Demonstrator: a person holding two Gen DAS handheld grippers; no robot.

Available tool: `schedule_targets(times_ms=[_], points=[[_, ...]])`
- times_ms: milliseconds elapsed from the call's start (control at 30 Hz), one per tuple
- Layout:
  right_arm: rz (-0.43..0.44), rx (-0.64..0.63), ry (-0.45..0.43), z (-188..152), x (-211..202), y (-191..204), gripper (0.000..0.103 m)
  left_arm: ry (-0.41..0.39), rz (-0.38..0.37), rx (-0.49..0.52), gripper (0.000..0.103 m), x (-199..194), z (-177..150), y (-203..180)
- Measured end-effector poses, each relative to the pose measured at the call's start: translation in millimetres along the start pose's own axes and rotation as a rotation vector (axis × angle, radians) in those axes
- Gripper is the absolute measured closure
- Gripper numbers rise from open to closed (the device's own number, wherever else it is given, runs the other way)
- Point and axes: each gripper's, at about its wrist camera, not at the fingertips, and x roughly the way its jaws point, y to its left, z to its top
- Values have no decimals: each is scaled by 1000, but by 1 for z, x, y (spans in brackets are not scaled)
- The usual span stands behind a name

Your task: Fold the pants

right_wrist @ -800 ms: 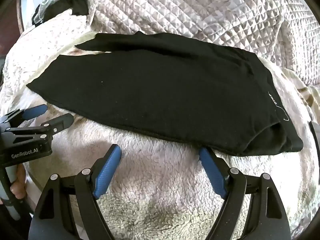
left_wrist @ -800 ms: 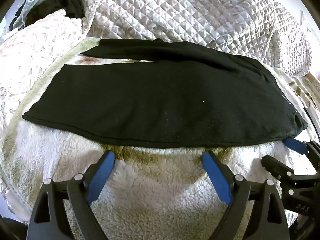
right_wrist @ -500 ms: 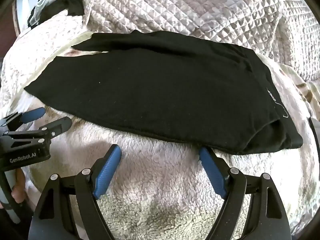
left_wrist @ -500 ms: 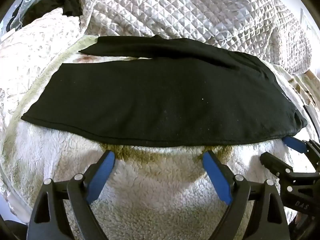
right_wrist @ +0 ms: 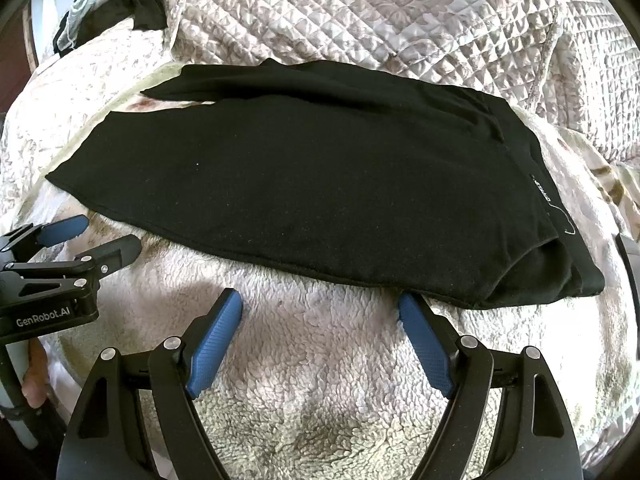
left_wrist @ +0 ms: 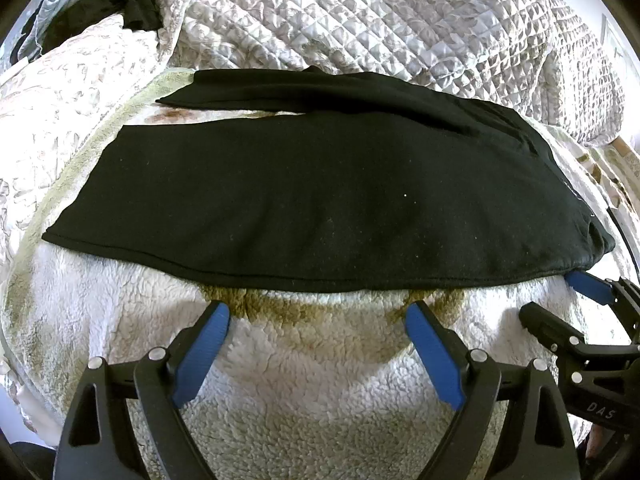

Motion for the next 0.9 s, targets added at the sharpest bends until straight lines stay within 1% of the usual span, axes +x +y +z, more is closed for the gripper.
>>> schedule_targets(times_ms=[900], points=[[-5, 0, 2, 0, 0, 2, 23, 11, 1, 5, 11, 1, 2, 1]])
